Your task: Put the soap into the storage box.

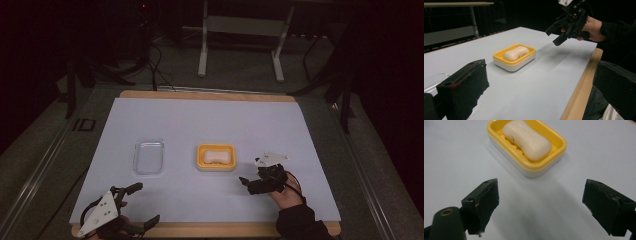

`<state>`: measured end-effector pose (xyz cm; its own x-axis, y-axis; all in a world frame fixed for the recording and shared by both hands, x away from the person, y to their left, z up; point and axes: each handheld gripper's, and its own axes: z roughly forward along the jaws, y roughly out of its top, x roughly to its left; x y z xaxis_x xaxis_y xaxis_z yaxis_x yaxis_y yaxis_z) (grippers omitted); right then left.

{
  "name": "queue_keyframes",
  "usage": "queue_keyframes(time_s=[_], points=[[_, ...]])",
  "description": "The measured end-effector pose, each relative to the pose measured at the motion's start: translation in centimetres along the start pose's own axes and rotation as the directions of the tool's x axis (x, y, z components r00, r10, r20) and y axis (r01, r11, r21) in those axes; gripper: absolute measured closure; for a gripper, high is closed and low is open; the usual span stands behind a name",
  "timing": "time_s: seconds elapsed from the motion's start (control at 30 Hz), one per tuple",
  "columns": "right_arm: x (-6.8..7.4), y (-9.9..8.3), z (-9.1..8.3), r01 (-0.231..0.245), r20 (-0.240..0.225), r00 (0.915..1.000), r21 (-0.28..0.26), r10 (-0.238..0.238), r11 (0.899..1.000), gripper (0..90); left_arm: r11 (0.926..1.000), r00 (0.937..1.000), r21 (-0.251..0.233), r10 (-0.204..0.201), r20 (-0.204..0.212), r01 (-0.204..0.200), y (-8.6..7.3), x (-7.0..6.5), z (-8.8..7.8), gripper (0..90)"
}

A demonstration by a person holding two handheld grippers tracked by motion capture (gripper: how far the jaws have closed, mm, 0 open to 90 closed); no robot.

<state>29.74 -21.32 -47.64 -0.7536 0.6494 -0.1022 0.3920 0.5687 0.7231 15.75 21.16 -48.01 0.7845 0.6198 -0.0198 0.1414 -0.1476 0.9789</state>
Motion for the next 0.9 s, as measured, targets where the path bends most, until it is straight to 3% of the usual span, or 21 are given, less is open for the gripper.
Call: queue_keyframes(time_s=[0.07, 0.2, 0.47, 0.9], points=[[0.0, -0.2, -0.2, -0.003, 0.005, 1.0, -0.01, 0.003, 1.0, 13.4, 1.0, 1.0, 0.0, 0.0, 0.001, 0.0, 0.0, 0.0, 0.0, 0.1], [-0.1, -0.9, -0.9, -0.058, -0.028, 0.9979, -0.021, 0.058, 0.998, 13.4, 1.0, 1.0, 0.002, 0.001, 0.004, -0.001, 0.0, 0.0, 0.0, 0.1], [0.0, -1.8, -1.6, -0.069, 0.009, 0.9976, -0.023, 0.069, 0.997, 13.3, 1.0, 0.9999, 0.006, 0.004, 0.011, -0.004, 0.0, -0.1, 0.1, 0.1], [-0.3, -2.1, -1.2, -0.067, 0.008, 0.9977, -0.019, 0.067, 0.998, 13.3, 0.9999, 0.9998, 0.009, 0.009, 0.016, -0.009, 0.0, -0.2, 0.1, 0.1]])
